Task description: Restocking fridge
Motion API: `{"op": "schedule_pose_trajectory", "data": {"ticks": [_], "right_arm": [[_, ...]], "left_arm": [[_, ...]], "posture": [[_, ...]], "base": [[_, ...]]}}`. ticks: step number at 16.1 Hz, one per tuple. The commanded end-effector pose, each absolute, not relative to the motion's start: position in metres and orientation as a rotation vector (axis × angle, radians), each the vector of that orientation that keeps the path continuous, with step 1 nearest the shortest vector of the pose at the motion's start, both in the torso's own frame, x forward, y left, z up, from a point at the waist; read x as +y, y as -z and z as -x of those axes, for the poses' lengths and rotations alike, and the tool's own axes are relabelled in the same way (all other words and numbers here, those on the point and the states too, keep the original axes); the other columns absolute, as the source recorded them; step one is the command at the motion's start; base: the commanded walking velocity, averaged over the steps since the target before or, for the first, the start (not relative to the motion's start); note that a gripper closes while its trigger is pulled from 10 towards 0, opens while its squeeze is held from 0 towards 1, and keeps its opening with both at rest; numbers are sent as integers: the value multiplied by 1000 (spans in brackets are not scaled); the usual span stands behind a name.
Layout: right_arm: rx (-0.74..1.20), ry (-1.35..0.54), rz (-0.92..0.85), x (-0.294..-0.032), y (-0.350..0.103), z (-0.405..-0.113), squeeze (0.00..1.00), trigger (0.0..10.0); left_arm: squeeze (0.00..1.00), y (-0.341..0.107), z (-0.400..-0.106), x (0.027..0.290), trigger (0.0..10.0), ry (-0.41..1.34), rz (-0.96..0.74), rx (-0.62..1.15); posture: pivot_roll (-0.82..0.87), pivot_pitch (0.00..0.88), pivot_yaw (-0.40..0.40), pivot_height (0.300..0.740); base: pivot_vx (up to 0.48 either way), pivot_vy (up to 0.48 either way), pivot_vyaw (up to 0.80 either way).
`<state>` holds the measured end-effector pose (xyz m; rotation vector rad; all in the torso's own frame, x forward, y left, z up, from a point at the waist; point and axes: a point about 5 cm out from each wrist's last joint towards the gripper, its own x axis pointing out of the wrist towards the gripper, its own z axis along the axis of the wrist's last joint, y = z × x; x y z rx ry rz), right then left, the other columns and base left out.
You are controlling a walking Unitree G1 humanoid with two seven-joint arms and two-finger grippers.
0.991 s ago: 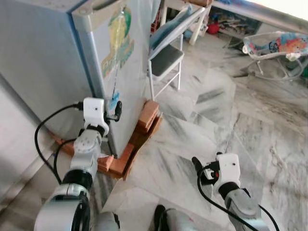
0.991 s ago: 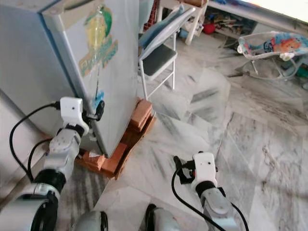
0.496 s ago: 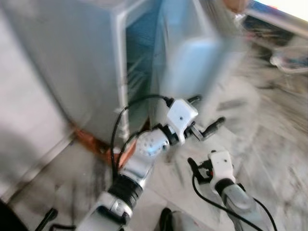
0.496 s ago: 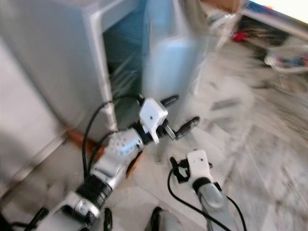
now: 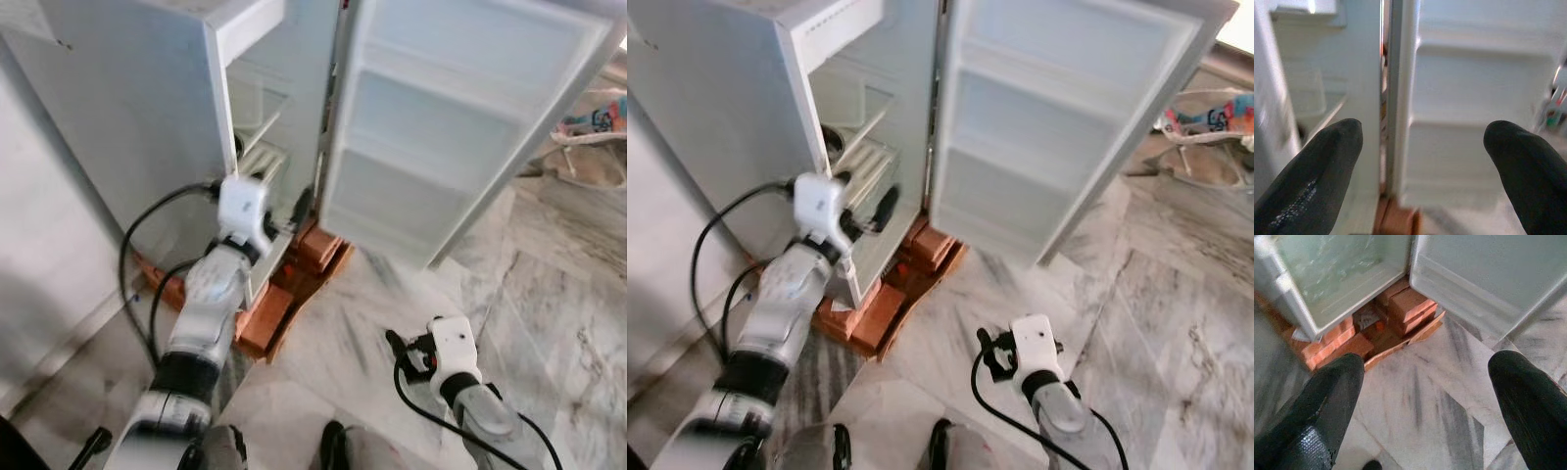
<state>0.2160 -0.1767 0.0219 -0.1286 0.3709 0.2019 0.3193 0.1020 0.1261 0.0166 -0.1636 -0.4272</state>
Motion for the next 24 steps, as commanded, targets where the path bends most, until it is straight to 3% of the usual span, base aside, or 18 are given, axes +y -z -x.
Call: {"op": "schedule_pose_trajectory", "data": {"ticks": [1,4,6,9,16,24], "right_arm": [[365,-162,126,-184,-23,-217,0,10000],[342,-166,149,-184,-26,-223,0,10000],[327,-155,144,-184,-28,-227,0,10000],[305,-147,147,-183,-31,-232,0,10000],[264,-108,138,-186,-36,-240,0,10000],[248,-94,137,-186,-37,-243,0,10000]], "left_arm": [[0,-109,-304,102,10000,440,-68,-109],[0,-92,-284,120,10000,367,-43,-38],[0,-79,-268,145,10000,268,-50,14],[0,-72,-259,156,10000,220,-58,58],[0,-63,-258,155,10000,213,-59,96],[0,-71,-272,143,10000,215,-83,71]], "posture": [[105,128,-86,740],[133,141,-85,740],[134,144,-88,740],[134,140,-95,740],[125,125,-90,740],[120,113,-84,740]], "base": [[0,0,0],[0,-292,0],[0,-285,0],[0,-307,-146],[217,-369,-154],[428,0,-180]]}}
